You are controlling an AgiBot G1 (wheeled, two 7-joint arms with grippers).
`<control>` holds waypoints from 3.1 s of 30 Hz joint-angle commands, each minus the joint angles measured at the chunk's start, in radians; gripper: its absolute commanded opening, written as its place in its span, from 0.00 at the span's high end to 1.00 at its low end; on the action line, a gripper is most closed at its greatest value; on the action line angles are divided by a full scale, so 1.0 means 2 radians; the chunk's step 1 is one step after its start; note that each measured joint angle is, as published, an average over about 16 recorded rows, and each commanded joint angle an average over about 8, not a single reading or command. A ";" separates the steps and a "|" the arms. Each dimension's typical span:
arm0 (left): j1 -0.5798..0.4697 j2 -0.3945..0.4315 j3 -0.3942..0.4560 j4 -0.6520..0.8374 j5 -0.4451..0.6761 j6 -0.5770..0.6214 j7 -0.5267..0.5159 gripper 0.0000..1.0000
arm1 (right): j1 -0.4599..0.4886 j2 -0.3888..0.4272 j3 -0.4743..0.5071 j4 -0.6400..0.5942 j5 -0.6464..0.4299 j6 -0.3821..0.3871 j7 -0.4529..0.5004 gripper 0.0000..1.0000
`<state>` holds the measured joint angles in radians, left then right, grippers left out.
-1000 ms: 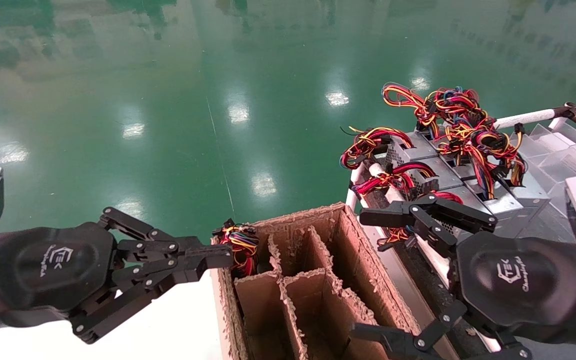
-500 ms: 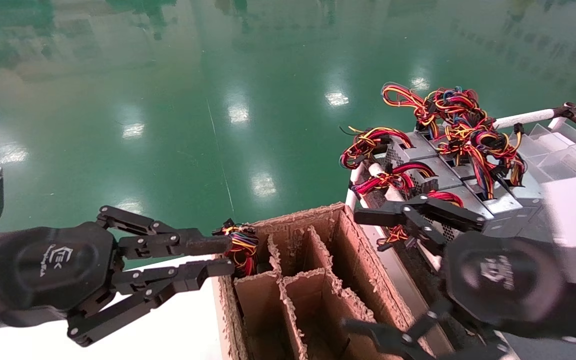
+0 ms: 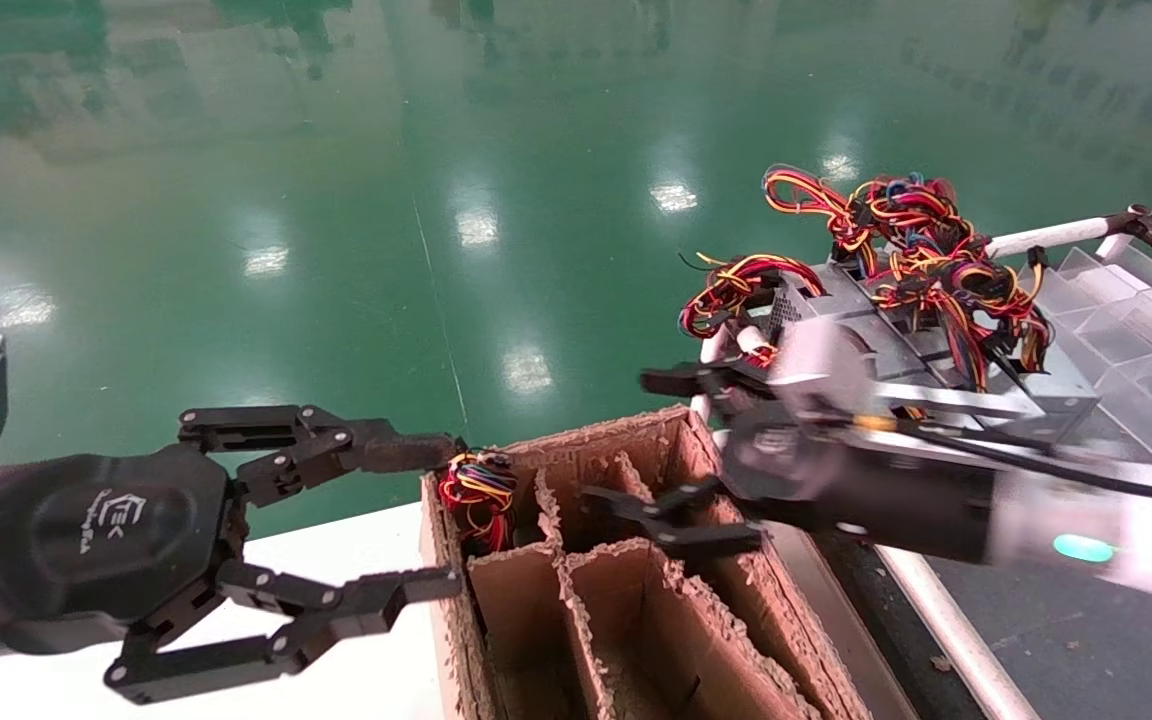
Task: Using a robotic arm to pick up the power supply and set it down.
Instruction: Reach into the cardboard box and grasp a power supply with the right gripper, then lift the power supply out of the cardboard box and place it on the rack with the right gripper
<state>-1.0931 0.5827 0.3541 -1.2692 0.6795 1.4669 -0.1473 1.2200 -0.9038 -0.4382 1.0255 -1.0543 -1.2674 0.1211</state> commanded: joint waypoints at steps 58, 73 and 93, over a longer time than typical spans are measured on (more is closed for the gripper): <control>0.000 0.000 0.000 0.000 0.000 0.000 0.000 0.00 | 0.126 -0.200 -0.060 -0.380 -0.061 -0.042 -0.254 1.00; 0.000 0.000 0.001 0.000 0.000 0.000 0.000 0.00 | 0.129 -0.131 0.003 -0.302 0.027 -0.079 -0.238 1.00; 0.000 0.000 0.001 0.000 0.000 0.000 0.000 0.00 | 0.125 0.108 0.099 -0.017 0.112 -0.027 -0.057 1.00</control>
<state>-1.0934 0.5823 0.3554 -1.2692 0.6787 1.4664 -0.1467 1.4659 -0.6839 -0.2400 0.9730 -0.8254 -1.3329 0.0062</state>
